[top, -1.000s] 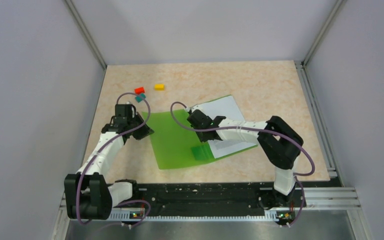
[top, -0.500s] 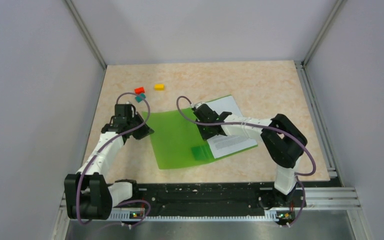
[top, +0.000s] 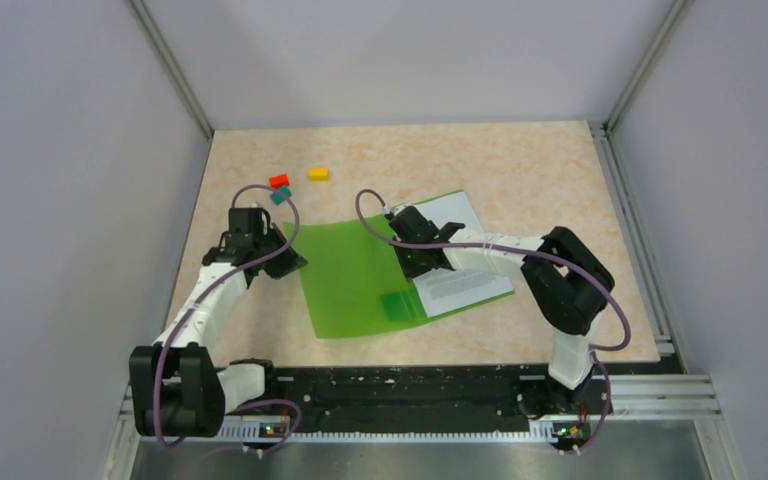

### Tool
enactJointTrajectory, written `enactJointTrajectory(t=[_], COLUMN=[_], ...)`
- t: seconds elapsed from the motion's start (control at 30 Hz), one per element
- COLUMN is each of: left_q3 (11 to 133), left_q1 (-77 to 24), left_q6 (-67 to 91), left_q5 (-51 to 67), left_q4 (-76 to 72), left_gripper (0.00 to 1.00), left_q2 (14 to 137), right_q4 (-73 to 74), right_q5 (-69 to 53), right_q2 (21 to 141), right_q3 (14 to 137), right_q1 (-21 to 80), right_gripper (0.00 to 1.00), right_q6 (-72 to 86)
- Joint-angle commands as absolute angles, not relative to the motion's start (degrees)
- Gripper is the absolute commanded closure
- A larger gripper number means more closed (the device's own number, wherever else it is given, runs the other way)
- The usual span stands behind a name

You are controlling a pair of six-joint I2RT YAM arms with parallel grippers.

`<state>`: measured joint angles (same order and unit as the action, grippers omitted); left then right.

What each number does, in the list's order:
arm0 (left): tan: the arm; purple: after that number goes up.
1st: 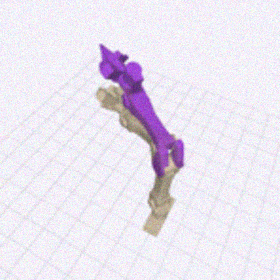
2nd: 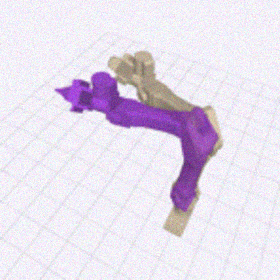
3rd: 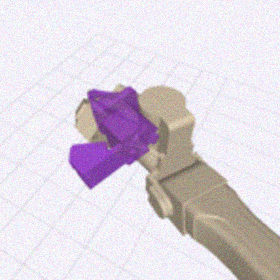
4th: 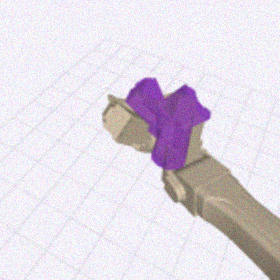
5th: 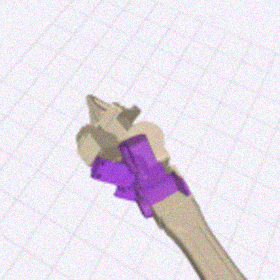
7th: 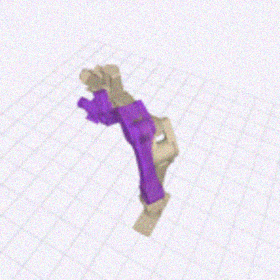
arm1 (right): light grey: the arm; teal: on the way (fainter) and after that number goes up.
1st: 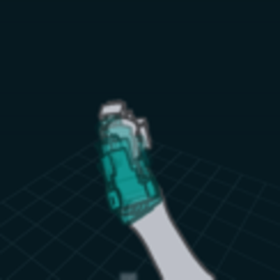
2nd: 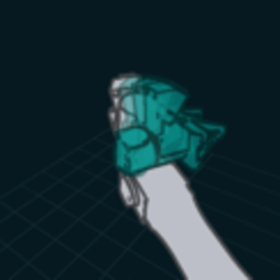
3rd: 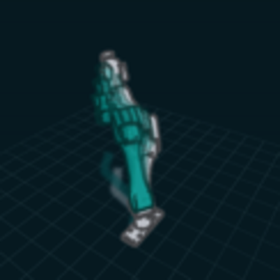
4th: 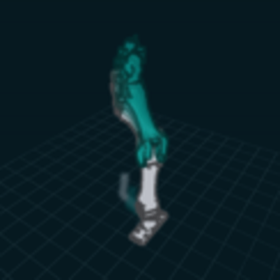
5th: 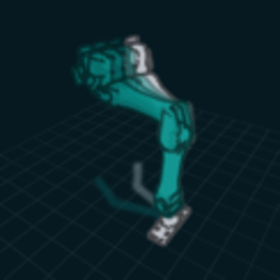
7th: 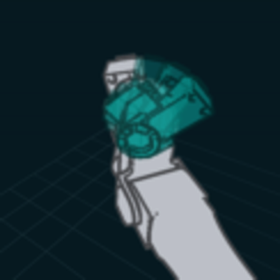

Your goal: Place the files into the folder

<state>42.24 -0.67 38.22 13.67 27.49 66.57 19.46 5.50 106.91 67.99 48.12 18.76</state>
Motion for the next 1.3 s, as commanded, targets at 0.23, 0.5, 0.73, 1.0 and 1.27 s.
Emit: enactJointTrajectory(t=[0.23, 0.5, 0.73, 1.0, 1.27], left_q3=[41.7, 40.7, 39.8, 38.9, 38.2], left_q1=[-0.4, -0.4, -0.4, -0.4, -0.5], left_q6=[38.2, 38.5, 38.9, 39.9, 40.2], left_q5=[14.6, 15.5, 16.5, 17.3, 17.7], left_q4=[25.3, 24.4, 23.5, 22.4, 21.9], left_gripper=[1.0, 1.0, 1.0, 1.0, 1.0], left_q2=[67.5, 67.6, 67.4, 66.7, 66.2], right_q4=[25.7, 25.3, 26.3, 20.4, 19.1], right_q5=[8.8, 10.6, 11.0, -1.8, -7.7], right_q2=[114.5, 117.0, 117.4, 115.9, 115.4], right_q3=[66.7, 68.4, 70.2, 69.3, 69.0], right_q1=[50.8, 53.6, 55.3, 55.0, 51.8], right_gripper=[1.0, 1.0, 1.0, 1.0, 1.0], right_q6=[20.1, 20.6, 20.0, 18.9, 20.3])
